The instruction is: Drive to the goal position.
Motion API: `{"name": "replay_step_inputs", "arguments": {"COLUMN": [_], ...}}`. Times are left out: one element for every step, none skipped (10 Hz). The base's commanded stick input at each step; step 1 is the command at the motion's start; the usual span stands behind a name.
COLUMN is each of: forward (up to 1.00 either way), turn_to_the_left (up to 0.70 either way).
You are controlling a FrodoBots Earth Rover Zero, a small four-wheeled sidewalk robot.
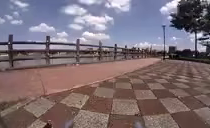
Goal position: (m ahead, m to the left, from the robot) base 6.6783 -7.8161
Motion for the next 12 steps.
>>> {"name": "replay_step_inputs", "arguments": {"forward": [0.30, 0.30, 0.30, 0.30, 0.30, 0.30, 0.30, 0.30, 0.30, 0.30, 0.30, 0.30], "turn_to_the_left": [0.00, 0.00, 0.27, 0.11, 0.00, 0.00, 0.00, 0.00, 0.00, 0.00, 0.00, 0.10]}}
